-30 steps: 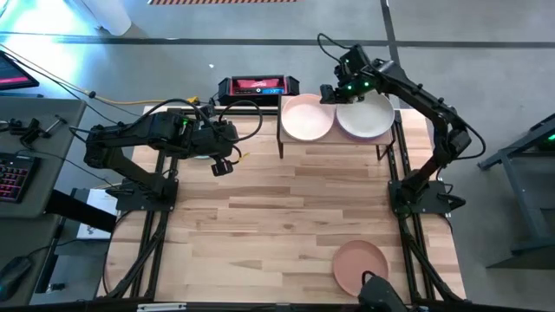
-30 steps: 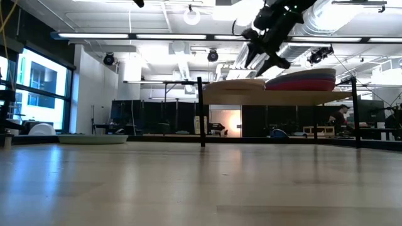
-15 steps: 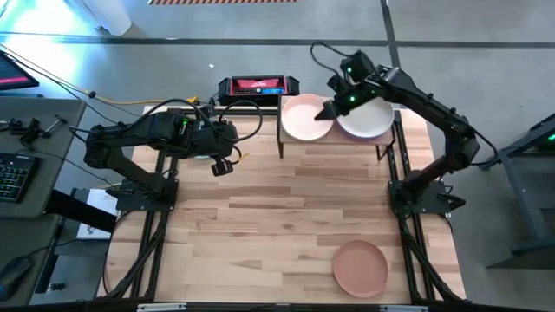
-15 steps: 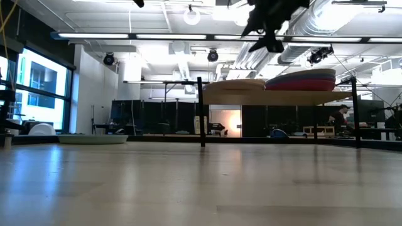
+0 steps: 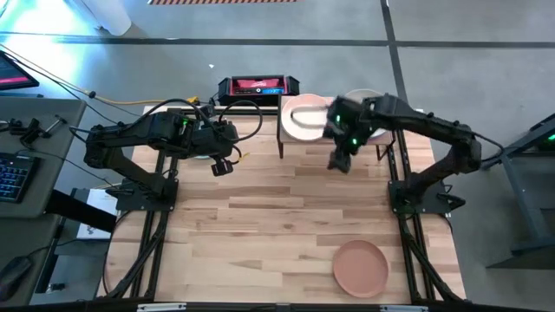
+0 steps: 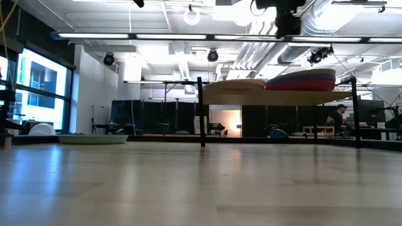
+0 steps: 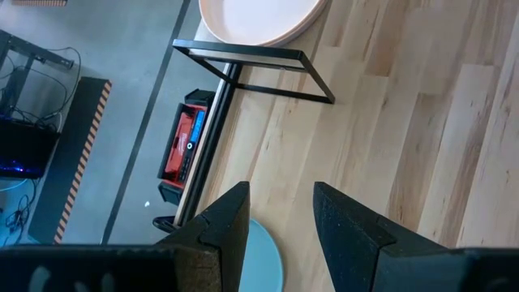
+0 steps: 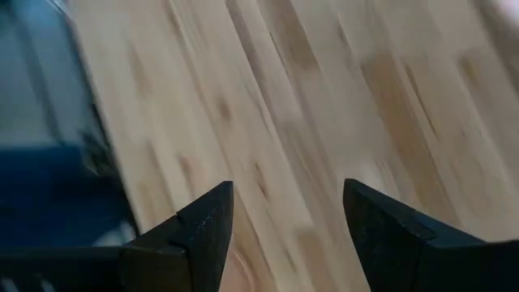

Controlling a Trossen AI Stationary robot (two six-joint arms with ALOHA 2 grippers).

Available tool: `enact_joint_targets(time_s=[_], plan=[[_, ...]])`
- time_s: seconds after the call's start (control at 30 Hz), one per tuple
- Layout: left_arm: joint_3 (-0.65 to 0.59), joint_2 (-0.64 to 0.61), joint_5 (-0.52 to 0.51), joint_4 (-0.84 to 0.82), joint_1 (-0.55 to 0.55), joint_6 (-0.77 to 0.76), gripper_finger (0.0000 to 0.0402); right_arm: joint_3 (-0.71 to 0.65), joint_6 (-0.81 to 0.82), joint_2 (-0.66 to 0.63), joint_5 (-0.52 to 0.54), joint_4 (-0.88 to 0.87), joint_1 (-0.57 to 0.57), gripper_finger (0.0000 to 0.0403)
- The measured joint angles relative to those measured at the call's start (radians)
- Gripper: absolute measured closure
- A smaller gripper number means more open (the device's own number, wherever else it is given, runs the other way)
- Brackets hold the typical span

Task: Place and stack plates onto a shelf
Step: Stack the brown plate on top of the white plate on the shelf

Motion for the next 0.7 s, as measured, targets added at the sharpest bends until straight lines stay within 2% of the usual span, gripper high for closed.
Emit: enact_joint_targets(time_s=[0.17,0.33,0.53,0.7], plan=[[0.000,0.000,0.000,0.000,0.000,0.000,0.0273,-0.037,0.000,0.000,0.125,-0.084,0.144,0.0190],[0.000,0.000,0.000,0.029,0.000,0.000,0.0273,-0.131,0.012,0.001,0.132,-0.057,0.276,0.0190],[0.000,0.000,0.001,0.088,0.000,0.000,0.0273,-0.262,0.108,0.000,0.135,0.024,0.406,0.0190],[0.000,0.000,0.079,0.091,0.000,-0.001,0.0273,-0.358,0.196,0.000,0.137,0.082,0.495,0.0190]])
